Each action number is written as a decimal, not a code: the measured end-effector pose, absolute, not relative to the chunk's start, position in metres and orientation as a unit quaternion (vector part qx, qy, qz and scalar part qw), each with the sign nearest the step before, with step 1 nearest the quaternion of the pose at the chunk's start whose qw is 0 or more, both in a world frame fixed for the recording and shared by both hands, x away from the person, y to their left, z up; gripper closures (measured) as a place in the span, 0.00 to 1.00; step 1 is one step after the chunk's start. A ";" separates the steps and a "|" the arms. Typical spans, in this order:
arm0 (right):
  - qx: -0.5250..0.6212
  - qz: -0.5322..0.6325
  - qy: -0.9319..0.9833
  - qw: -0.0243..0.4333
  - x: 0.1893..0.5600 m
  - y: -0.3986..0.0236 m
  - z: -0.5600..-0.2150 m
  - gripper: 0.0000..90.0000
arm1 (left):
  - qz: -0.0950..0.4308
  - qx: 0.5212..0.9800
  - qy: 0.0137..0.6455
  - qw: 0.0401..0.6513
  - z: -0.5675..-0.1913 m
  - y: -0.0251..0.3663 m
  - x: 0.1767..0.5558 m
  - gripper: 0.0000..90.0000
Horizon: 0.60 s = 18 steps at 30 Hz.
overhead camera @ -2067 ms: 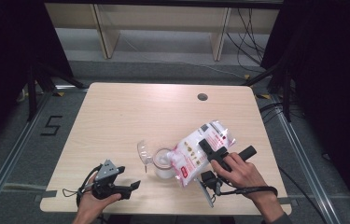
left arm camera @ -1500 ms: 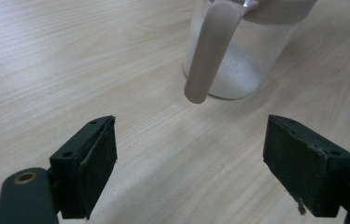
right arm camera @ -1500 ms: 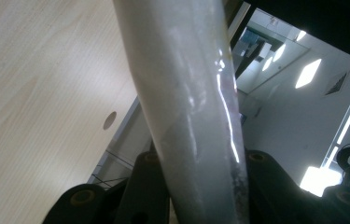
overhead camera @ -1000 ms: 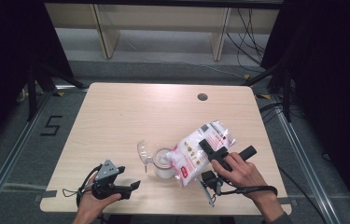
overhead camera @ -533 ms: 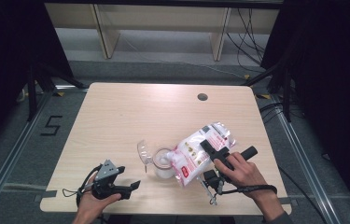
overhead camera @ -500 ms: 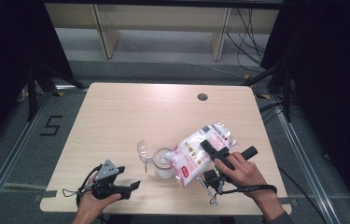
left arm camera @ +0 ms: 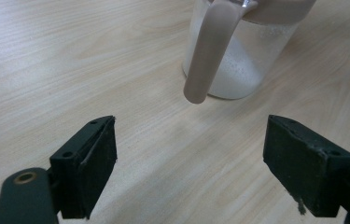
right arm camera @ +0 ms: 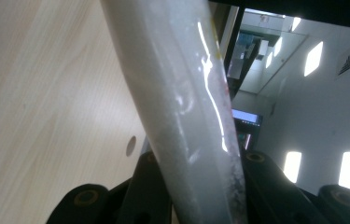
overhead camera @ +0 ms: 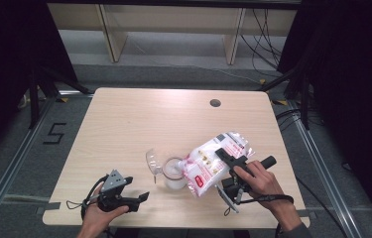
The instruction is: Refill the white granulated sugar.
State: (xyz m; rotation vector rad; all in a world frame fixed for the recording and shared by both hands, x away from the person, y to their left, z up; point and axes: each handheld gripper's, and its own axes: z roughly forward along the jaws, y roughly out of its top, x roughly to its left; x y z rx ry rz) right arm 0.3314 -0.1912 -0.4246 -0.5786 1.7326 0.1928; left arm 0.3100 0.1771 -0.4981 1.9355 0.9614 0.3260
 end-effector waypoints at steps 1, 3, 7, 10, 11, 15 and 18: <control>-0.252 0.089 0.749 0.606 0.332 -0.191 -0.424 0.90 | 0.133 0.786 0.392 0.459 -0.498 0.177 0.310 0.19; -0.244 0.106 0.754 0.601 0.334 -0.193 -0.425 0.90 | 0.132 0.786 0.391 0.461 -0.498 0.177 0.310 0.19; -0.213 0.135 0.767 0.589 0.334 -0.197 -0.428 0.90 | 0.133 0.786 0.392 0.459 -0.498 0.177 0.310 0.19; -0.209 0.146 0.771 0.584 0.335 -0.197 -0.429 0.90 | 0.133 0.786 0.393 0.459 -0.498 0.177 0.310 0.19; -0.197 0.155 0.777 0.577 0.335 -0.198 -0.431 0.90 | 0.133 0.787 0.392 0.457 -0.498 0.178 0.310 0.19; -0.193 0.175 0.784 0.564 0.338 -0.199 -0.432 0.90 | 0.133 0.787 0.392 0.457 -0.497 0.178 0.310 0.19; -0.196 0.191 0.784 0.558 0.340 -0.201 -0.432 0.91 | 0.133 0.787 0.393 0.457 -0.497 0.178 0.309 0.19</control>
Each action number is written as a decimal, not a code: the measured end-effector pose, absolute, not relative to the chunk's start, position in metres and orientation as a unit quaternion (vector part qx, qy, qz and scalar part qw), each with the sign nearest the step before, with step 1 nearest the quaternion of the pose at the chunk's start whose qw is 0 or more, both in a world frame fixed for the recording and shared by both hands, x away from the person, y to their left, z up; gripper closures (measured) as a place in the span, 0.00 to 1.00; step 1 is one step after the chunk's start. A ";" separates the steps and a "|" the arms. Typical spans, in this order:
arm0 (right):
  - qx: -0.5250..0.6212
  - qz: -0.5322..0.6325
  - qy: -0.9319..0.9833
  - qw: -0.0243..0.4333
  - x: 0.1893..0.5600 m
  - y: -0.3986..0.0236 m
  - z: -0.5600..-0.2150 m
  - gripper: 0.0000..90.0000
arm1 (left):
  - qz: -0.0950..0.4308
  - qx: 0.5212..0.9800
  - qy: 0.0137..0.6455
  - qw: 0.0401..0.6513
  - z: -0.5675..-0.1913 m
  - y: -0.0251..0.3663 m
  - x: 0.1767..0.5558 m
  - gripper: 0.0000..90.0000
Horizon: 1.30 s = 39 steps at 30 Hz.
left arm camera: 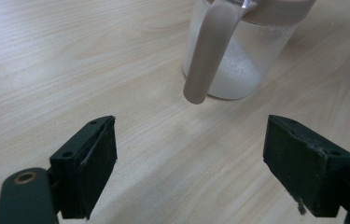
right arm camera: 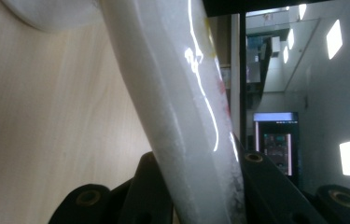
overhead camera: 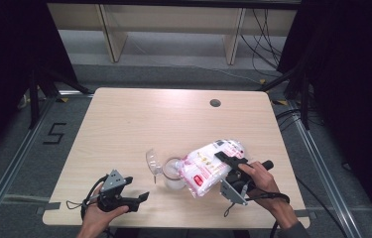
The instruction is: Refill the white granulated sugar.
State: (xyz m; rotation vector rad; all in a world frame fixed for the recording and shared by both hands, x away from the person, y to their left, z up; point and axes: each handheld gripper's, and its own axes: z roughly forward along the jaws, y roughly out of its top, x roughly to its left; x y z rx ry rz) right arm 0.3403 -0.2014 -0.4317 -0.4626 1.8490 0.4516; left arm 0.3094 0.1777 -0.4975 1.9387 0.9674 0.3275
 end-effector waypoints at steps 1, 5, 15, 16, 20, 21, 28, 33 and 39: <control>-0.172 0.213 0.793 0.544 0.340 -0.203 -0.435 0.91 | 0.132 0.786 0.394 0.458 -0.497 0.178 0.309 0.19; -0.134 0.256 0.801 0.525 0.342 -0.209 -0.434 0.91 | 0.132 0.787 0.391 0.458 -0.498 0.178 0.310 0.19; -0.063 0.328 0.808 0.485 0.349 -0.217 -0.430 0.92 | 0.132 0.787 0.393 0.457 -0.498 0.177 0.309 0.19; -0.053 0.334 0.810 0.479 0.349 -0.217 -0.431 0.92 | 0.132 0.787 0.390 0.458 -0.498 0.177 0.310 0.19; -0.020 0.365 0.813 0.453 0.354 -0.219 -0.432 0.92 | 0.133 0.788 0.391 0.457 -0.498 0.178 0.310 0.19; -0.021 0.378 0.811 0.446 0.356 -0.219 -0.433 0.92 | 0.133 0.788 0.390 0.457 -0.497 0.178 0.310 0.19; 0.015 0.407 0.809 0.423 0.364 -0.219 -0.439 0.93 | 0.133 0.787 0.391 0.459 -0.498 0.177 0.310 0.19; 0.060 0.451 0.804 0.383 0.372 -0.219 -0.449 0.93 | 0.133 0.787 0.391 0.459 -0.498 0.177 0.310 0.19; 0.088 0.465 0.807 0.353 0.383 -0.221 -0.462 0.94 | 0.127 0.785 0.396 0.459 -0.498 0.176 0.309 0.19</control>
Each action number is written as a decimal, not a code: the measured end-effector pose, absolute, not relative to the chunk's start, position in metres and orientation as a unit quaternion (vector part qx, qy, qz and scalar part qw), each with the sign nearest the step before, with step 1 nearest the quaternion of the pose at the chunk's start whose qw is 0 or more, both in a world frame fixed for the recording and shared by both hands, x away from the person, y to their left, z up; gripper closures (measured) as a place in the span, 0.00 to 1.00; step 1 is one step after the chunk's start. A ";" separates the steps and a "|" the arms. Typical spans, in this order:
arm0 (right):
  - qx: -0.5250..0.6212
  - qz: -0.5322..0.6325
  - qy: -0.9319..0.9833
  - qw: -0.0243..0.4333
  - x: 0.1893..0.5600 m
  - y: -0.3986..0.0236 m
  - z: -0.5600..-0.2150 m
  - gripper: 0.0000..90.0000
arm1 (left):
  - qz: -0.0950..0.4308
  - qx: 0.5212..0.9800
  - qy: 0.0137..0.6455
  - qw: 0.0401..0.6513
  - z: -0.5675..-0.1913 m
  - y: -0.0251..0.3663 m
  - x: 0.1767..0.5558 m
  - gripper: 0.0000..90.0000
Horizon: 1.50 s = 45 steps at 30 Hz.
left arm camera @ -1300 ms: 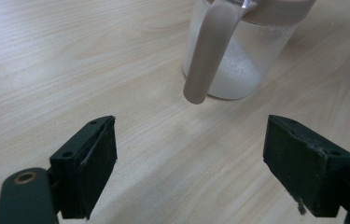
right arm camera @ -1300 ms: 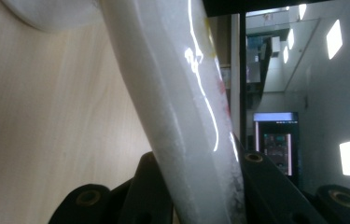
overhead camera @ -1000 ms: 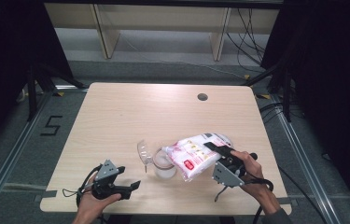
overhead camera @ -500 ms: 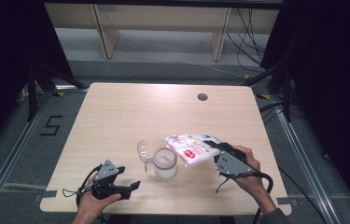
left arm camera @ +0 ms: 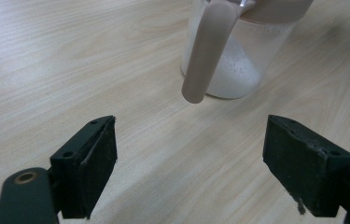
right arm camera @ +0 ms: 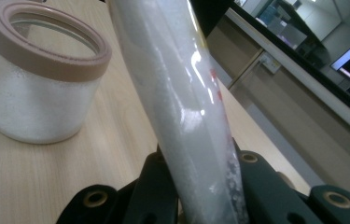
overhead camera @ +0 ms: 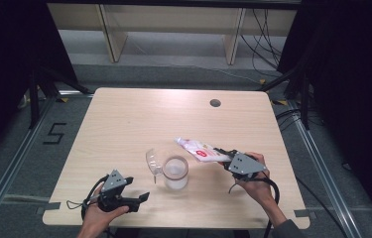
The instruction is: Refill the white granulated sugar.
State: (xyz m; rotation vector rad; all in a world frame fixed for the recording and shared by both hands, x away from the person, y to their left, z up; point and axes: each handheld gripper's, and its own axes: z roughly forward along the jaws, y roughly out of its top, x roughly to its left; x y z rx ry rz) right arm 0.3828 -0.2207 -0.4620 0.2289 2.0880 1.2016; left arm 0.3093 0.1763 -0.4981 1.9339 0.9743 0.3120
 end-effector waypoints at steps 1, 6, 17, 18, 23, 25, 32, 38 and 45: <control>0.098 0.469 0.803 0.354 0.384 -0.221 -0.464 0.94 | 0.127 0.786 0.395 0.459 -0.498 0.176 0.310 0.19; 0.118 0.478 0.803 0.335 0.391 -0.226 -0.472 0.94 | 0.127 0.785 0.395 0.459 -0.498 0.176 0.309 0.19; 0.156 0.494 0.796 0.313 0.398 -0.236 -0.482 0.94 | 0.133 0.789 0.389 0.457 -0.497 0.177 0.310 0.19; 0.156 0.498 0.792 0.317 0.399 -0.237 -0.482 0.94 | 0.133 0.787 0.391 0.459 -0.498 0.177 0.310 0.19; 0.166 0.507 0.786 0.312 0.401 -0.240 -0.485 0.94 | 0.131 0.785 0.395 0.459 -0.498 0.177 0.309 0.19; 0.171 0.509 0.786 0.305 0.401 -0.241 -0.486 0.94 | 0.133 0.787 0.390 0.459 -0.497 0.177 0.310 0.19; 0.196 0.524 0.776 0.292 0.399 -0.246 -0.490 0.93 | 0.131 0.785 0.392 0.461 -0.497 0.177 0.309 0.19; 0.230 0.554 0.751 0.277 0.402 -0.256 -0.493 0.93 | 0.133 0.787 0.389 0.461 -0.497 0.177 0.309 0.19; 0.248 0.554 0.746 0.274 0.398 -0.261 -0.495 0.92 | 0.133 0.787 0.389 0.460 -0.497 0.177 0.309 0.19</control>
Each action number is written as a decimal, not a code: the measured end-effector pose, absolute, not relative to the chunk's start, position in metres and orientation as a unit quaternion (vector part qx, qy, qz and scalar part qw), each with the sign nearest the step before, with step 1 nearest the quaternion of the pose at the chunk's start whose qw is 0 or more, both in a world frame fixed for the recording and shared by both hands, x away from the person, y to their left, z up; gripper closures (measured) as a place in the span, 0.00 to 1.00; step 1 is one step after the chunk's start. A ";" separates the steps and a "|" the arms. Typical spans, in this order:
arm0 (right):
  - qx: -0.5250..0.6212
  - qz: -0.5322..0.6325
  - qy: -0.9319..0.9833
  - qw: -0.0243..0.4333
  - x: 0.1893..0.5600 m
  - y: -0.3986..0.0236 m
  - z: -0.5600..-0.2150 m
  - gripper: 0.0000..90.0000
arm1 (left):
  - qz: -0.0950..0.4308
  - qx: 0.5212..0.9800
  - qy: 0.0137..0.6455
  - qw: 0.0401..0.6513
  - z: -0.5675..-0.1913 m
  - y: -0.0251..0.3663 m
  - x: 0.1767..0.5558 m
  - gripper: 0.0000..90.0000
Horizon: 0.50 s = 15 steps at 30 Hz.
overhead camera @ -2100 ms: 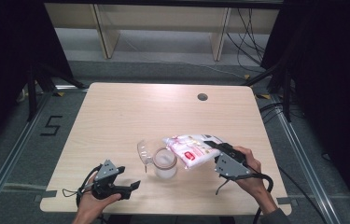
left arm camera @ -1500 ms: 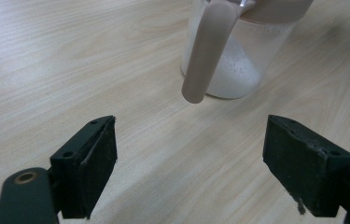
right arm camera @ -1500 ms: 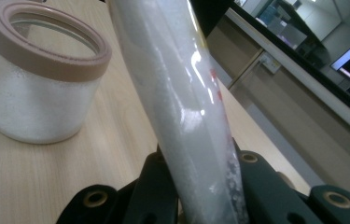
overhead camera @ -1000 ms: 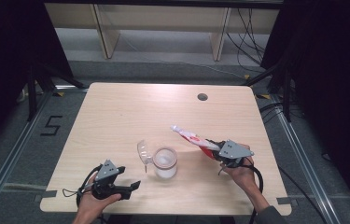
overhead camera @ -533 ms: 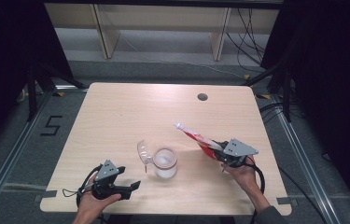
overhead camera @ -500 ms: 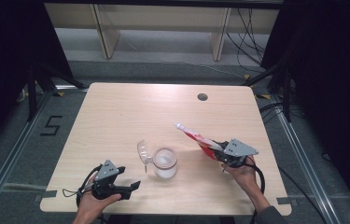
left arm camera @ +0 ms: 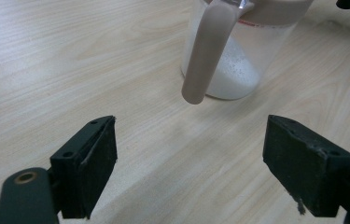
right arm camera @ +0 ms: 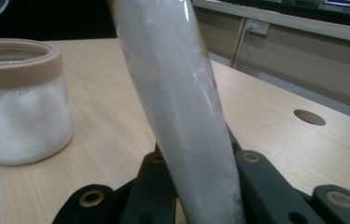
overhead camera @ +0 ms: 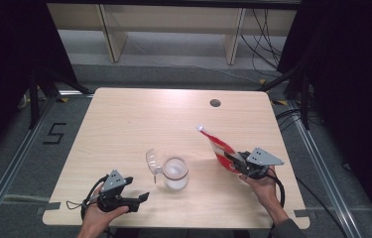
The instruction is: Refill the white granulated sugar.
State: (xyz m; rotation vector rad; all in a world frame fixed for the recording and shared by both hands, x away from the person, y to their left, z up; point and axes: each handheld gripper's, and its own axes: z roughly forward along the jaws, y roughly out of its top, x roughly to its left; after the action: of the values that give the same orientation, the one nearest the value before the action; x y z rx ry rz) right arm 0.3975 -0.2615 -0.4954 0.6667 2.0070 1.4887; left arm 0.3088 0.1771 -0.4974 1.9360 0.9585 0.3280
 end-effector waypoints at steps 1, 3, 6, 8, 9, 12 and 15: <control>0.243 0.550 0.751 0.272 0.398 -0.263 -0.495 0.91 | 0.133 0.787 0.389 0.460 -0.497 0.177 0.309 0.19; 0.243 0.543 0.756 0.274 0.395 -0.263 -0.494 0.91 | 0.133 0.786 0.390 0.460 -0.497 0.177 0.309 0.19; 0.245 0.540 0.759 0.269 0.392 -0.264 -0.493 0.90 | 0.133 0.786 0.390 0.460 -0.497 0.177 0.309 0.19; 0.252 0.540 0.755 0.275 0.391 -0.264 -0.492 0.90 | 0.133 0.787 0.389 0.461 -0.497 0.177 0.309 0.19; 0.249 0.538 0.758 0.271 0.390 -0.264 -0.492 0.90 | 0.132 0.787 0.389 0.461 -0.497 0.177 0.309 0.19; 0.252 0.538 0.757 0.272 0.390 -0.266 -0.491 0.90 | 0.132 0.787 0.389 0.461 -0.497 0.177 0.309 0.19; 0.265 0.535 0.752 0.278 0.389 -0.266 -0.491 0.90 | 0.130 0.787 0.388 0.461 -0.498 0.177 0.310 0.19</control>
State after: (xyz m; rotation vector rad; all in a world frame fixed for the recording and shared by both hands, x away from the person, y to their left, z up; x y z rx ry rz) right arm 0.3886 -0.2658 -0.4909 0.7124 2.0197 1.4361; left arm 0.3095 0.1769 -0.4975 1.9371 0.9547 0.3199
